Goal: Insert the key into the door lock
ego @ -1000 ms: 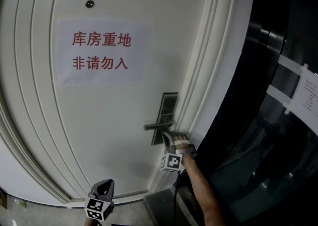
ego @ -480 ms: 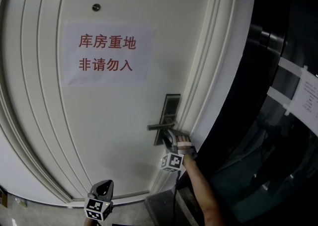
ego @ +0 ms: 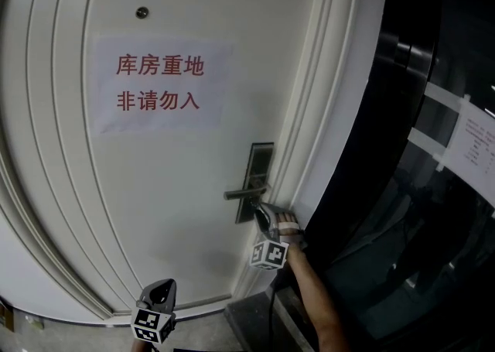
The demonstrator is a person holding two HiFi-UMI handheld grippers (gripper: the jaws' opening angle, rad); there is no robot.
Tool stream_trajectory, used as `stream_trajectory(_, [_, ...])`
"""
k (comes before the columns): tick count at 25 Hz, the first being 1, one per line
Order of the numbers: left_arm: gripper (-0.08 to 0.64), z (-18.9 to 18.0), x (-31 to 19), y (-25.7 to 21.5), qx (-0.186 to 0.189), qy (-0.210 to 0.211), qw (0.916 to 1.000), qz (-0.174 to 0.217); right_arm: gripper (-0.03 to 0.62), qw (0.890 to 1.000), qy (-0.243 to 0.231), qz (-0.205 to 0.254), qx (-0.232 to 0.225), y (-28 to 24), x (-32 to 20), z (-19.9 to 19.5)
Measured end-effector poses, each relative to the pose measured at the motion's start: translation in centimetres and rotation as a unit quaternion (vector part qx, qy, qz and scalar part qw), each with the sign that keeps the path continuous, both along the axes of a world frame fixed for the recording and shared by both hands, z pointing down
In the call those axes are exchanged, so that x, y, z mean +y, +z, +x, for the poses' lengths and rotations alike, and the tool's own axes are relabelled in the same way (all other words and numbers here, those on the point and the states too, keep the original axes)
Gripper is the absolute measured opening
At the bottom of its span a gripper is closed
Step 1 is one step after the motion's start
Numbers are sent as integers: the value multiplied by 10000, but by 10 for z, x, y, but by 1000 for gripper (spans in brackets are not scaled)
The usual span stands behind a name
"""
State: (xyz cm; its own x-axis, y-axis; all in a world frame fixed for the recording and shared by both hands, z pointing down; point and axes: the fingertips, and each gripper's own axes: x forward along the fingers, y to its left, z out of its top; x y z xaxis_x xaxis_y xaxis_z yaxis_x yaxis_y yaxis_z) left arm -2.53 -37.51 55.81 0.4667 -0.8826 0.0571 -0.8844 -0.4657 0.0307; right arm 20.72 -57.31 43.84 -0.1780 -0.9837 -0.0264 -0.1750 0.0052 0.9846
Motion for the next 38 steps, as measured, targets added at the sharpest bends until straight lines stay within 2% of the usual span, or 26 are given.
stream_trajectory(3, [2, 2, 1, -1, -6, 89, 10000, 1, 67, 9995, 21, 64, -317, -3, 12, 5])
stream_trajectory(7, [2, 4, 2, -1, -2, 213, 9998, -23, 16, 9956, 67, -11, -934, 2, 25, 16])
stream_trajectory(11, [2, 7, 6, 1, -13, 380, 9993, -71, 2, 9832, 91, -131, -1816, 7, 45, 26])
stream_trajectory(14, [2, 12, 6, 1, -45, 549, 9985, -66, 2, 9642, 107, -267, -2637, 9, 66, 34])
stream_trajectory(18, [2, 19, 10, -1, -63, 783, 9969, -51, 2, 9274, 190, -479, -3706, 10, 99, 39])
stream_trajectory(21, [2, 24, 14, -2, -75, 956, 9954, -59, 2, 9002, 110, -537, -4320, 9, 122, 38])
stream_trajectory(25, [2, 29, 23, -2, -70, 1183, 9929, -59, 2, 8569, 78, -635, -5115, 17, 158, 38])
stream_trajectory(27, [2, 31, 28, -2, -74, 1297, 9915, -53, 2, 8417, 101, -626, -5363, 22, 178, 35])
stream_trajectory(30, [2, 31, 37, -3, -71, 1451, 9894, -49, 2, 8294, 151, -590, -5553, 32, 210, 26])
stream_trajectory(34, [2, 29, 47, -2, -71, 1628, 9866, -42, 2, 8236, 276, -584, -5635, 44, 241, 16])
stream_trajectory(38, [2, 25, 60, 0, -92, 1808, 9835, -56, 2, 8126, 382, -528, -5792, 52, 271, 9])
